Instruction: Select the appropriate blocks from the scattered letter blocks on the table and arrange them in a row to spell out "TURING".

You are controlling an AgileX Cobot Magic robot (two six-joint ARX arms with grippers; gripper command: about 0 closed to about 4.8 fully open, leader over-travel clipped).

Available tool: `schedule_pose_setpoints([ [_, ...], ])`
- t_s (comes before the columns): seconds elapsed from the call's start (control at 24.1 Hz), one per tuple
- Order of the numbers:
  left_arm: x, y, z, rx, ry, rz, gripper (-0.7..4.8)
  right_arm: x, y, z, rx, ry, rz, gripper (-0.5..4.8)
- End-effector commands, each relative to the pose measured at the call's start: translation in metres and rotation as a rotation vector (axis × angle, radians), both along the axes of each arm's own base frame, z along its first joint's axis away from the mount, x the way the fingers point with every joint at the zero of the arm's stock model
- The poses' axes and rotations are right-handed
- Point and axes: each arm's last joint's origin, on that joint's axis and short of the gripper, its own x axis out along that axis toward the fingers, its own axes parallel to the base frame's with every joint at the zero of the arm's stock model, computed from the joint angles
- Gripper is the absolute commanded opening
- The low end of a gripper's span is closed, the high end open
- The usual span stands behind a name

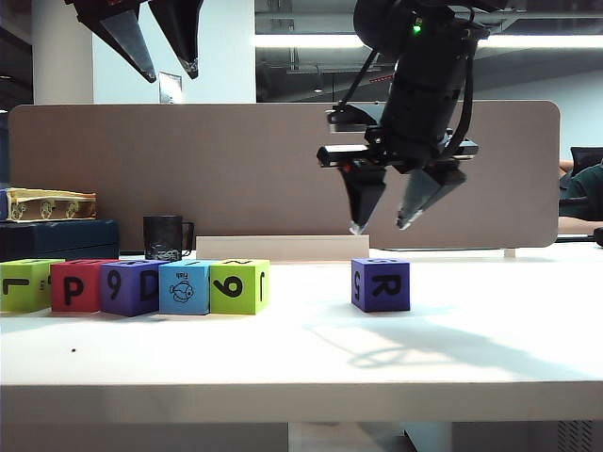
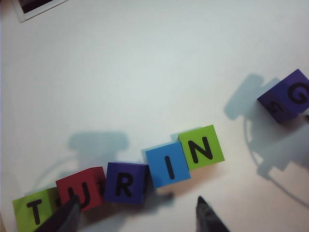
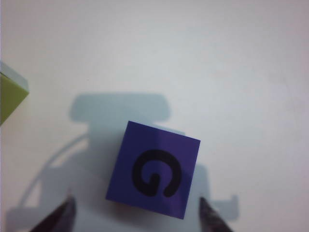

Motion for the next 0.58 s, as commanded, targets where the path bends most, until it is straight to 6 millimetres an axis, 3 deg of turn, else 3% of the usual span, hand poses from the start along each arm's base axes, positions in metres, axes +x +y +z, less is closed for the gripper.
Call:
schedule_pose_setpoints([
  [0.04,-0.001,0.0,0.003,-0.008,-0.01,-0.008,3.02,0.005,-0.005,0.003,0.035,-0.01,-0.009,3.36],
  [0.21,-0.001,0.0,0.003,-0.008,-0.01,-0.008,3.02,0.013,-0.015,-0.002,0.12,0.046,-0.029,3.38],
  [0.58,-0.001,0.0,0.003,-0.008,-0.01,-0.008,3.02,0.022,-0.012,-0.018,0.139,0.126,-0.011,3.39],
])
